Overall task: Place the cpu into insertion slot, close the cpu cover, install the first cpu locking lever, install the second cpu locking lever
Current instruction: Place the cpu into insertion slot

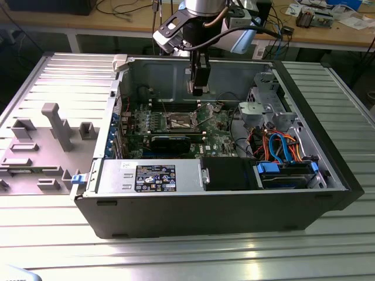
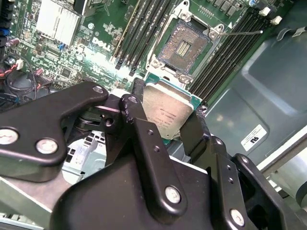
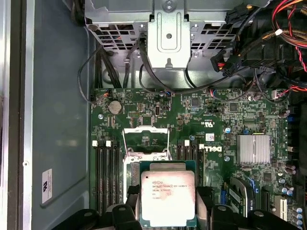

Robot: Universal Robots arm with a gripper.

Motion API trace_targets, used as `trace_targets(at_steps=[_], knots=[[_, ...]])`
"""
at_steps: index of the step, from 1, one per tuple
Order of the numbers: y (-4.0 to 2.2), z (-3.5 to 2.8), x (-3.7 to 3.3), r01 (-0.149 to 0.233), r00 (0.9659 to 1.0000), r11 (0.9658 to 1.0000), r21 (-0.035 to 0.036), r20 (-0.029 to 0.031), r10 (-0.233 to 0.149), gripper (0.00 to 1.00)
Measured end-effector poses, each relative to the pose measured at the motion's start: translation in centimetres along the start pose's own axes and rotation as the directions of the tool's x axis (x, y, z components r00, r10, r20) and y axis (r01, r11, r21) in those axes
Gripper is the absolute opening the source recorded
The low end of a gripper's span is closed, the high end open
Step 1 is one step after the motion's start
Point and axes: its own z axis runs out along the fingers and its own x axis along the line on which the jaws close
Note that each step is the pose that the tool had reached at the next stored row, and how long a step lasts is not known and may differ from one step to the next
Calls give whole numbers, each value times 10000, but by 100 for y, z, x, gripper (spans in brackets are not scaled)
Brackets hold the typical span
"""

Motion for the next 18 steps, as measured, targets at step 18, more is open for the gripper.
trace_targets(at_steps=[18], knots=[[0,21,0,-292,9996,9996,-3,5,292,55]])
